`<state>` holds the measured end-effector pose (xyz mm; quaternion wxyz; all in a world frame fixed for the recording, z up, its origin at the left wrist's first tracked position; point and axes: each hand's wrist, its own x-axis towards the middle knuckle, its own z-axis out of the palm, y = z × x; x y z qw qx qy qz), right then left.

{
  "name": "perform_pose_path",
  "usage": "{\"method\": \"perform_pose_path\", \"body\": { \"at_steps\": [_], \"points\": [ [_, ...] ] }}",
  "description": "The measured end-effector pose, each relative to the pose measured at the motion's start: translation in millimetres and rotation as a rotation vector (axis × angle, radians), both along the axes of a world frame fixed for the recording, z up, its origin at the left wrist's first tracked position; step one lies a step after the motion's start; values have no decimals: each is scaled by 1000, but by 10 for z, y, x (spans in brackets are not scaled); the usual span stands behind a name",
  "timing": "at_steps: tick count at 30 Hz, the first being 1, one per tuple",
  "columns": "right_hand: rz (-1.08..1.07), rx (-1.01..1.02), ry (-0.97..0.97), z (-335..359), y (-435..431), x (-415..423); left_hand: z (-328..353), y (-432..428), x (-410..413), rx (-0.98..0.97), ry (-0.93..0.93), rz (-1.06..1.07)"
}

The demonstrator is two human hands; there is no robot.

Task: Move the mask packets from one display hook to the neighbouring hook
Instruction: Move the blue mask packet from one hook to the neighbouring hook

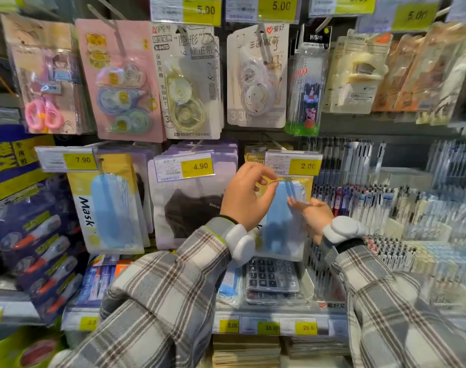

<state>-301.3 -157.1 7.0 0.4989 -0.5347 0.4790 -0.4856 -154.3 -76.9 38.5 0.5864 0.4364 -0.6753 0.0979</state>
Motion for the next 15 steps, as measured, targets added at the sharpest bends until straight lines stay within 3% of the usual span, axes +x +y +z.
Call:
{"method": "perform_pose_path", "body": {
  "at_steps": [9, 12, 15],
  "points": [
    [58, -167, 87, 71, 110, -200, -110, 93, 47, 107, 135, 10],
    [-96, -274, 43, 151, 227, -263, -163, 136, 74, 247, 232, -37],
    [-188, -327, -5, 249, 398, -287, -161, 214, 109, 367, 205, -44]
  ]
}}
